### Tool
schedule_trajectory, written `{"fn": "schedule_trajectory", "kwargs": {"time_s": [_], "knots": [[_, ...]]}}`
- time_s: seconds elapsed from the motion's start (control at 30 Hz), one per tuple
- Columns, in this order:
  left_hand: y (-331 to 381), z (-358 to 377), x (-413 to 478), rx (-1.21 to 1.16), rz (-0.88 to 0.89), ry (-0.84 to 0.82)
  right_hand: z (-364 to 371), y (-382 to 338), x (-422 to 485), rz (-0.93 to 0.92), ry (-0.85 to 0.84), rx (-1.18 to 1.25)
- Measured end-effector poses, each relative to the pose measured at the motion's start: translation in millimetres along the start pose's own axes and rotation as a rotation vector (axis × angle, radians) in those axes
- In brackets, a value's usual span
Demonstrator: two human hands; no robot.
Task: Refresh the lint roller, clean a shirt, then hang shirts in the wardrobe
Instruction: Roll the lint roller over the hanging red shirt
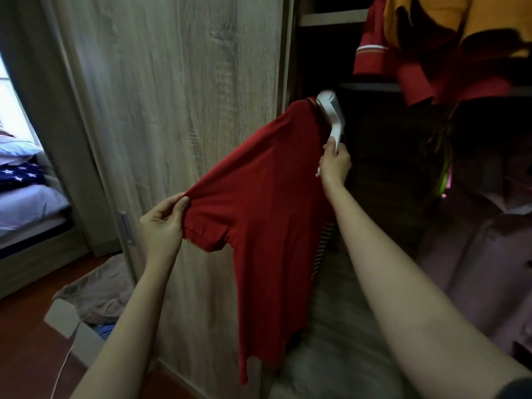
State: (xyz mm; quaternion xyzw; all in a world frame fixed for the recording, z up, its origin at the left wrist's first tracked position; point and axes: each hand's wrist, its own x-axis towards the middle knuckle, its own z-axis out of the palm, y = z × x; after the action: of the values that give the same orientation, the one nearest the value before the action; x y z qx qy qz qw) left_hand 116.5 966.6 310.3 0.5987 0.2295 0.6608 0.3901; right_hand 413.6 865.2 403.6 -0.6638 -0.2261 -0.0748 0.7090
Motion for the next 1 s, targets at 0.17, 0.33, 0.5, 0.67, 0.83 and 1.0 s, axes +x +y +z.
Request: {"fn": "schedule_trajectory", "kwargs": {"time_s": [0.17, 0.33, 0.5, 0.67, 0.83, 1.0], "knots": [[2.2, 0.6, 1.2, 0.002, 0.01, -0.003, -5.5, 55.2, -31.4, 0.059, -0.088, -0.024], [-3.0, 1.3, -1.6, 0.008, 0.0, 0.014, -15.5, 77.0, -6.1, 0.327, -0.157, -0.02], [-6.2, 4.2, -6.9, 0.013, 0.01, 0.028, -24.3, 113.3, -22.1, 0.467, -0.387, -0.064], [-10.7, 3.9, -9.3, 0.026, 0.001, 0.025, -30.1, 171.5, -85.5, 0.5, -0.489, -0.057], [-9.2, 1.6, -11.1, 0.048, 0.015, 0.004, -33.0, 196.9, -136.1, 0.531, -0.504, -0.022], [-8.2, 3.3, -18.9, 0.065, 0.007, -0.013, -43.1, 209.5, -174.9, 0.557, -0.506, 0.004]]}}
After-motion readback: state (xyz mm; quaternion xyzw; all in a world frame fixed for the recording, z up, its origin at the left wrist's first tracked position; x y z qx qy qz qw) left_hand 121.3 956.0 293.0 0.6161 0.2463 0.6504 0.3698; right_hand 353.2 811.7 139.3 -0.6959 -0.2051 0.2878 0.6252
